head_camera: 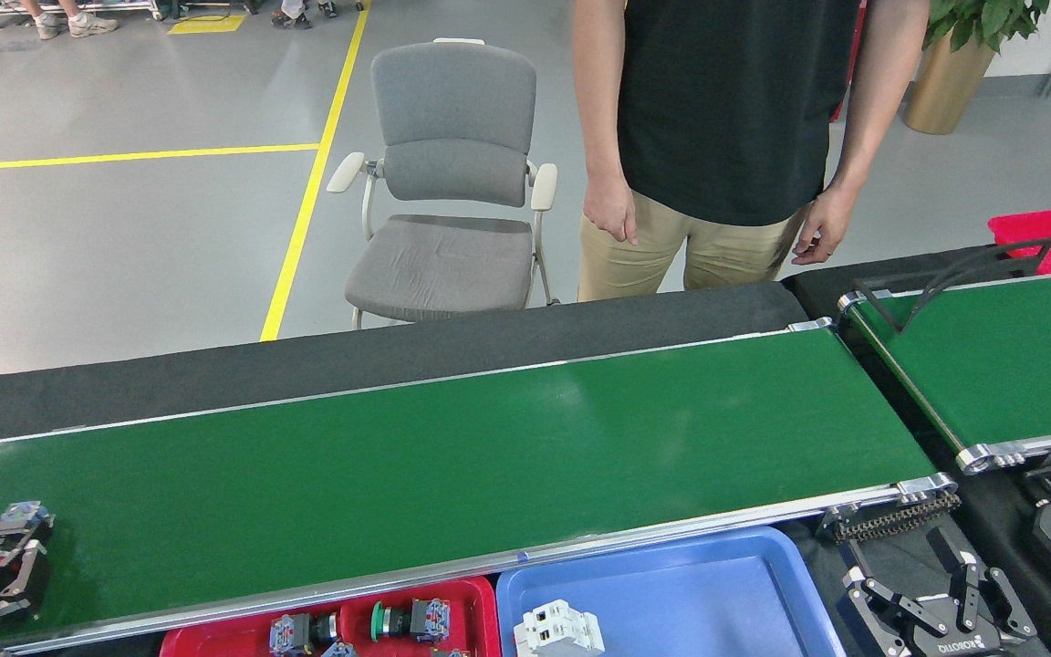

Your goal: Pick switch part from conveyor to tray

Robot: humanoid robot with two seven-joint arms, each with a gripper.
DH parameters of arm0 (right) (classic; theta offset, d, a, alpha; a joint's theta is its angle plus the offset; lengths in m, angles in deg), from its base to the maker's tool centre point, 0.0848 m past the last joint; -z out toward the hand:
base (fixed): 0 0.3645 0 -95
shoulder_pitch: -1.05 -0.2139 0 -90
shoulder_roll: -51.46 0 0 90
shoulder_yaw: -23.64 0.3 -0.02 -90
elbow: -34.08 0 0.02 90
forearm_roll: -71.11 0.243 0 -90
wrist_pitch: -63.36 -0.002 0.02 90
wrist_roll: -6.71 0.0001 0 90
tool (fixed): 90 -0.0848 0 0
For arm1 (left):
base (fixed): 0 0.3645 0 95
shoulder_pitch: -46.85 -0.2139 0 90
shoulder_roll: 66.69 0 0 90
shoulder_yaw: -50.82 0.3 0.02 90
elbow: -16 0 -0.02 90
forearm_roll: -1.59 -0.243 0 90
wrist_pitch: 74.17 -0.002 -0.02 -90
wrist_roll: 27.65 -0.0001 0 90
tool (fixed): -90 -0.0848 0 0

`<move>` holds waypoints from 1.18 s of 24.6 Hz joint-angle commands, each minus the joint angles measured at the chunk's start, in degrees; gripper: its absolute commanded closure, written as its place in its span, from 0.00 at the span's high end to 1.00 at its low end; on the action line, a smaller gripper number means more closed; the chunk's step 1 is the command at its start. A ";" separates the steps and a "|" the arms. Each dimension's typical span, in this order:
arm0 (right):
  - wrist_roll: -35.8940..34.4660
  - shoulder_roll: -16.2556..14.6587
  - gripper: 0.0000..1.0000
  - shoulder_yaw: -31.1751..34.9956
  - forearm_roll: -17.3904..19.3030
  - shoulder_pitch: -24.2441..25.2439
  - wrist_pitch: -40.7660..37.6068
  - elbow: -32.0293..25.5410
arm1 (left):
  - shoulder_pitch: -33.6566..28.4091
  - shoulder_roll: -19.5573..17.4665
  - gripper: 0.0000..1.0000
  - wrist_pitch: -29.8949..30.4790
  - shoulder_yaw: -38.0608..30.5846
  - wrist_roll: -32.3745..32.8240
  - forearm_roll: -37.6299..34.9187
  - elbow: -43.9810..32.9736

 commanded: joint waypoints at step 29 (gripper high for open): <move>-0.14 1.46 1.00 3.40 0.27 0.60 0.82 -0.39 | -17.91 15.56 1.00 -18.93 -5.21 1.12 -7.08 -29.49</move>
